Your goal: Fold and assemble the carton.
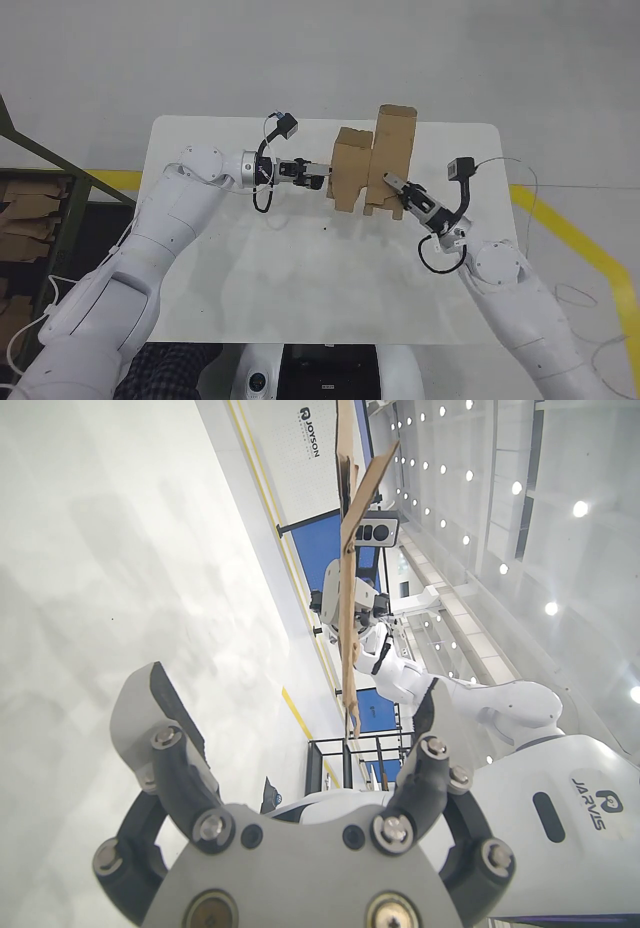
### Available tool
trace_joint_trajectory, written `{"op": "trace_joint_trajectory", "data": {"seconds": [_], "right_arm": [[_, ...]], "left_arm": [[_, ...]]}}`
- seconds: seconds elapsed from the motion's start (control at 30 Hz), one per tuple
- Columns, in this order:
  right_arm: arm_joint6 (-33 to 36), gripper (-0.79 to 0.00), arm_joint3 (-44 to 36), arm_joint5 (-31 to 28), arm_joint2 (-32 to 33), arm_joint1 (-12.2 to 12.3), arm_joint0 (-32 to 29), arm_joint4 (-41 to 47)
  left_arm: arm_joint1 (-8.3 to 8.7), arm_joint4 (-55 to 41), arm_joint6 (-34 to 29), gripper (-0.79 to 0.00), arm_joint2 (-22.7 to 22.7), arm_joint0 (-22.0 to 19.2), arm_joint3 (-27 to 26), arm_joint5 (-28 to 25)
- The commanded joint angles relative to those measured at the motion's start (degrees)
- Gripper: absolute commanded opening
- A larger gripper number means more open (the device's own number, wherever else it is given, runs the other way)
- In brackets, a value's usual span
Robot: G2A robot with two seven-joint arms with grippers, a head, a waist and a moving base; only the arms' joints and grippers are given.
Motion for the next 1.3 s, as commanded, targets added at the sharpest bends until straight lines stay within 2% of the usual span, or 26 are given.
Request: {"op": "trace_joint_trajectory", "data": {"seconds": [0.0, 0.27, 0.53, 0.57, 0.6, 0.63, 0.7, 0.73, 1.03, 1.1, 1.13, 1.17, 1.27], "right_arm": [[-2.6, -0.785, -1.0, 1.3, -0.4, -0.2, -0.7, -1.3], [-8.6, -0.785, -3.8, 3.8, -1.7, -1.1, -2.3, -5.2], [-10.1, -0.785, -5.3, 4.4, -2.5, -1.8, -3.0, -7.2], [-10.3, -0.785, -5.4, 4.5, -2.5, -1.9, -3.0, -7.5], [-10.5, -0.785, -5.4, 4.5, -2.5, -2.0, -3.1, -7.6], [-10.6, -0.785, -5.5, 4.6, -2.5, -2.1, -3.2, -7.8], [-10.9, -0.785, -5.6, 4.7, -2.5, -2.2, -3.3, -8.2], [-11.0, -0.785, -5.6, 4.7, -2.5, -2.3, -3.4, -8.3], [-11.2, -0.773, -6.1, 5.1, -2.2, -2.8, -3.8, -9.2], [-10.2, -0.434, -6.1, 4.9, -2.0, -2.9, -3.8, -8.8], [-9.4, -0.086, -6.1, 4.7, -2.0, -2.9, -3.8, -8.5], [-8.4, 0.0, -5.9, 4.3, -1.7, -2.9, -3.7, -8.2], [-5.9, 0.0, -4.9, 3.2, -0.2, -2.7, -3.3, -6.9]], "left_arm": [[0.0, 0.0, 0.0, 0.0, 0.0, 0.0, 0.0, 0.0], [0.2, 1.1, 1.4, 0.0, -0.5, 2.1, -4.6, 2.9], [-0.58, -1.8, -0.9, 0.0, -0.2, 1.9, -4.3, 3.7], [-0.7, -2.0, -1.2, -0.068, -0.1, 1.8, -4.0, 3.6], [-0.84, -2.4, -1.6, -0.188, 0.0, 1.7, -3.8, 3.5], [-0.98, -2.8, -1.9, -0.459, 0.0, 1.6, -3.5, 3.4], [-1.24, -3.4, -2.5, -0.646, 0.2, 1.3, -2.9, 3.3], [-1.37, -3.7, -2.7, -0.782, 0.2, 1.1, -2.6, 3.3], [-2.33, -5.1, -4.5, -0.785, 0.5, 0.1, -0.1, 2.7], [-2.49, -5.4, -5.1, -0.785, 0.5, 0.0, 0.4, 2.7], [-2.57, -5.6, -5.5, -0.785, 0.5, -0.1, 0.7, 2.7], [-2.64, -5.7, -6.0, -0.785, 0.5, -0.2, 0.9, 2.9], [-2.8, -5.7, -7.1, -0.785, 0.7, -0.8, 1.1, 4.0]]}}
